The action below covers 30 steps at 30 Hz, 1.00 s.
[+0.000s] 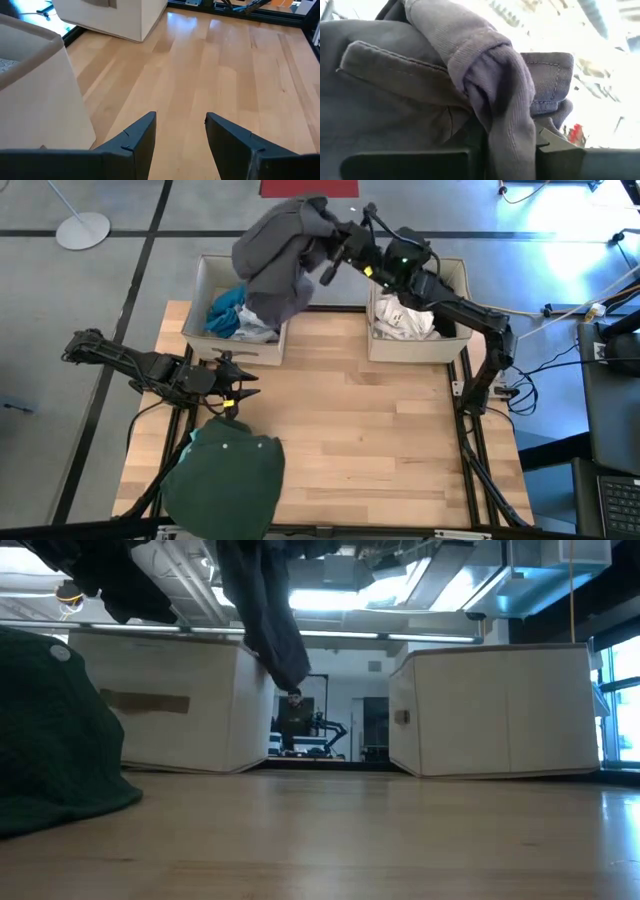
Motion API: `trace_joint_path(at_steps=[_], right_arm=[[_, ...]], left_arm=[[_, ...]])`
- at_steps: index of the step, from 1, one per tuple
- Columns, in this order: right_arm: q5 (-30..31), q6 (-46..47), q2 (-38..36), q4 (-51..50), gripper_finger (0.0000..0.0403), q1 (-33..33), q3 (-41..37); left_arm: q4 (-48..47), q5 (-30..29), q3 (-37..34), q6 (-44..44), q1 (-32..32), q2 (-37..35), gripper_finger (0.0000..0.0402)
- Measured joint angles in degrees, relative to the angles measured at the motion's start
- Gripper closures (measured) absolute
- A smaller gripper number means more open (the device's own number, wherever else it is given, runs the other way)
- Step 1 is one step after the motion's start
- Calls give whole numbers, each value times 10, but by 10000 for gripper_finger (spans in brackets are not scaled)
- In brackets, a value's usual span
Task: Sort clothes
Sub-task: Put the gray shorts into the left laundry bin
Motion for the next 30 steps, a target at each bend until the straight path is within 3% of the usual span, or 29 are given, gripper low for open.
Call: trace_joint_path(at_steps=[7,14,30], right_arm=[[-83,3,62,171,341,-6,0],[-89,14,130,281,339,-6,0],[-49,1,252,66,338,-18,0]], left_arm=[[1,-1,0,1,0,0,239],[1,-1,0,0,0,0,239],[4,-25,0,0,0,0,239]])
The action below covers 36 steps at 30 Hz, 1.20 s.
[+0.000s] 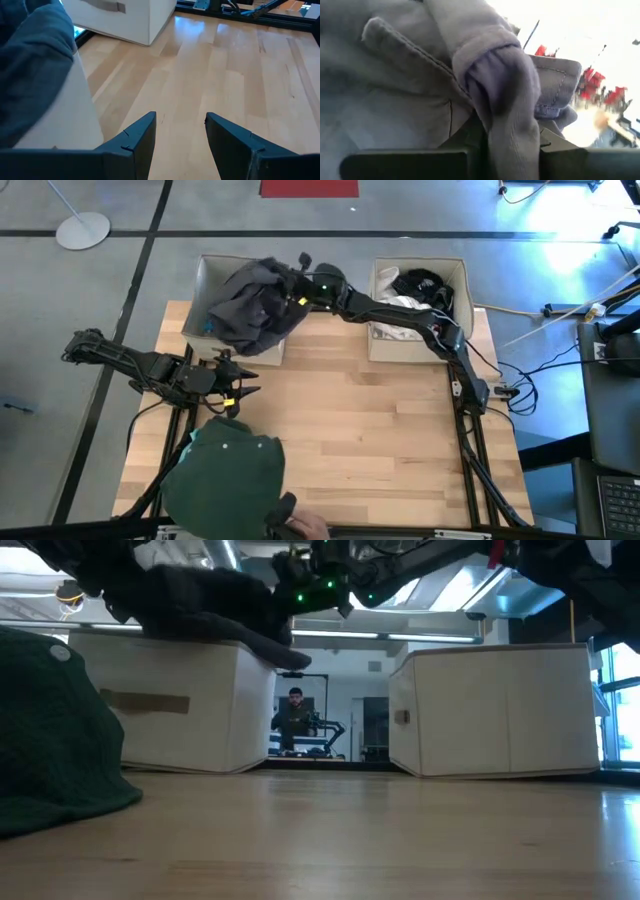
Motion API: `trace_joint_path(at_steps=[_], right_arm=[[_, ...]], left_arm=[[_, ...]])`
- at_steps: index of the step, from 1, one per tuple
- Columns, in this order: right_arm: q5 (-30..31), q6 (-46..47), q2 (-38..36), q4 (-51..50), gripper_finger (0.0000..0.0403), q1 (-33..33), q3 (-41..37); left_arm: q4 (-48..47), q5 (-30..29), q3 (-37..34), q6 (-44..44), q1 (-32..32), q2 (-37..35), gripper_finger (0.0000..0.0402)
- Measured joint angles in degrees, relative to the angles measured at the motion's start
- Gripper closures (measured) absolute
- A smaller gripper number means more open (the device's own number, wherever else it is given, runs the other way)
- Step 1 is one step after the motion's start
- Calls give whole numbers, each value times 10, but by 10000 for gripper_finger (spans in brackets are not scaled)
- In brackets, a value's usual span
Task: Sort clothes
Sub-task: Put the gray shorts into the left laundry bin
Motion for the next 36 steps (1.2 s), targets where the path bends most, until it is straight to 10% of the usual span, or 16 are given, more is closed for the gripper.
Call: trace_joint_path(at_steps=[7,21,36], right_arm=[[22,1,4,-78,321,1,0],[118,-2,-25,-208,119,33,75],[262,-53,-133,-558,95,106,226]], left_arm=[[-1,0,0,2,0,0,239],[34,0,0,17,-1,-3,239],[167,-151,26,180,109,19,239]])
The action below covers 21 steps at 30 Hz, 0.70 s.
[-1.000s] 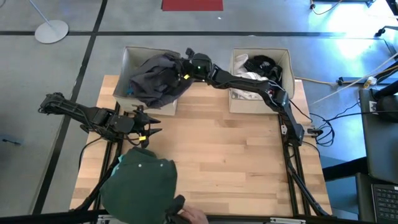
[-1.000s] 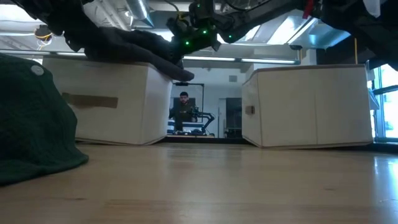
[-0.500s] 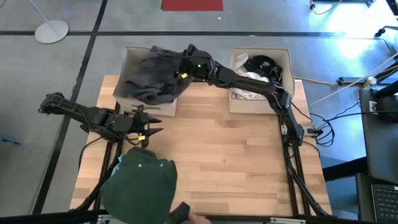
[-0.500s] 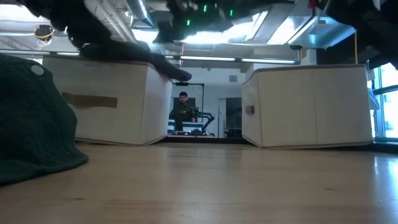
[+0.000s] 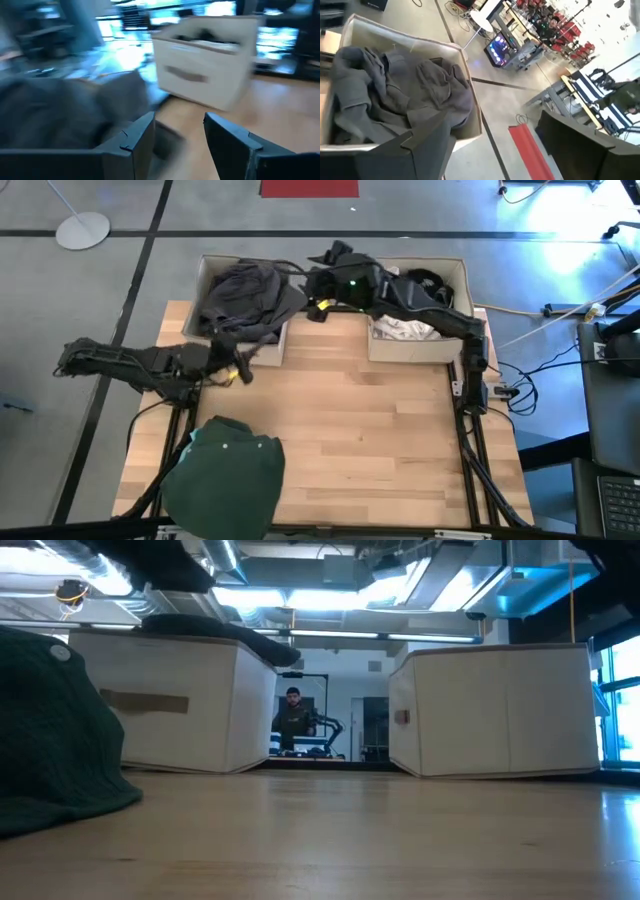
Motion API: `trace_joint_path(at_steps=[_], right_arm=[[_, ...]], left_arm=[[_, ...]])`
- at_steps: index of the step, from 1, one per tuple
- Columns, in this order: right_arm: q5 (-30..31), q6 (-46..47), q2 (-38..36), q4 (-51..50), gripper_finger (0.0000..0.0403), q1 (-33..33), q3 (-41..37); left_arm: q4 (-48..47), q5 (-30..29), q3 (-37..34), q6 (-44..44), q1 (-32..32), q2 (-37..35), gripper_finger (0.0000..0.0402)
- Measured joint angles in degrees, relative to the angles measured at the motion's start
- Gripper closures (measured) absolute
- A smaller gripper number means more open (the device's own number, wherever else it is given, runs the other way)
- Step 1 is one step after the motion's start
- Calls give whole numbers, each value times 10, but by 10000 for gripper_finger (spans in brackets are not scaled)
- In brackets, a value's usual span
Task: Sort clothes
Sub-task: Put the gray shorts into the left laundry bin
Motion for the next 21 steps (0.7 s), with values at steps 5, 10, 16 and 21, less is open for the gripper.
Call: trace_joint_path(at_steps=[5,10,16,21], right_arm=[[6,38,-38,-54,95,6,0],[5,82,-48,-113,95,4,-1],[-2,101,-49,-173,95,4,-1],[-28,126,-49,-205,95,4,-4]], left_arm=[[-32,17,38,2,118,22,239],[-58,216,64,2,256,66,239],[-96,310,97,8,386,138,239],[-139,332,100,22,472,195,239]])
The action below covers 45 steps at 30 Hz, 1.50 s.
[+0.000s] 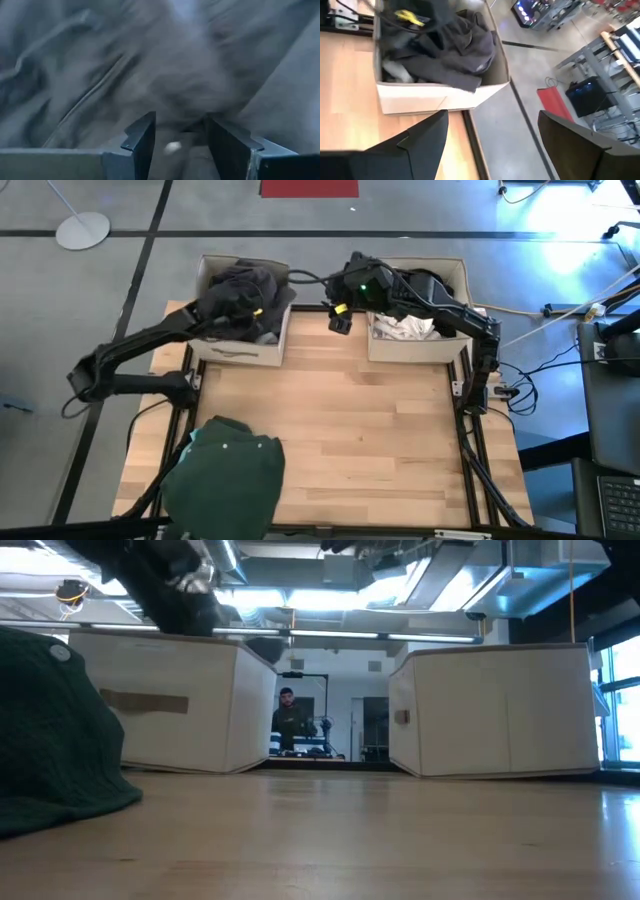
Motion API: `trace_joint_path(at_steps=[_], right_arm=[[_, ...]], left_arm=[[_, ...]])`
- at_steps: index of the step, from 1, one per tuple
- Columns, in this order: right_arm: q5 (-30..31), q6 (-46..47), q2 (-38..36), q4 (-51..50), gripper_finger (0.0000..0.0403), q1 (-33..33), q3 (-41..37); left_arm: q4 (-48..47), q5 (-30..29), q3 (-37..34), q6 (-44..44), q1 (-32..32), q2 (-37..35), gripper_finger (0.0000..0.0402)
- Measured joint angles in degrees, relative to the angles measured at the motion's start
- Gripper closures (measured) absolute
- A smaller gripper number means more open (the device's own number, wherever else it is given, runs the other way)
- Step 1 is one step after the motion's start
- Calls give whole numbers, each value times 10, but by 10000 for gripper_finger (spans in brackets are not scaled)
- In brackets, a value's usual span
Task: Sort clothes
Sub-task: Put the gray shorts into the left laundry bin, then put the green polo shirt into the left laundry bin
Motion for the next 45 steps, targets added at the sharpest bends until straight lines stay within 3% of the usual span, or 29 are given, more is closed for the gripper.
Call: trace_joint_path(at_steps=[6,12,16,21,27,31,35,41,45], right_arm=[[-13,3,0,-14,95,0,0],[-28,4,0,-17,95,0,0],[-33,13,0,-20,95,0,0],[-38,26,0,-27,95,0,0],[-140,49,0,-31,95,7,0],[-148,51,0,-50,95,33,0],[-148,51,0,-52,95,67,-21],[-154,69,0,-9,95,113,-130],[-163,89,0,90,95,145,-239]], left_arm=[[-46,-2,0,-24,66,64,239],[-59,-1,1,-2,78,120,239],[-97,0,33,-6,70,101,239],[-183,0,120,-28,38,28,239],[-220,7,159,-46,-38,-62,239],[-225,48,146,-68,-113,-108,239],[-227,52,116,-108,-195,-137,239],[-227,52,66,-177,-305,-146,239],[-234,49,44,-204,-369,-146,239]])
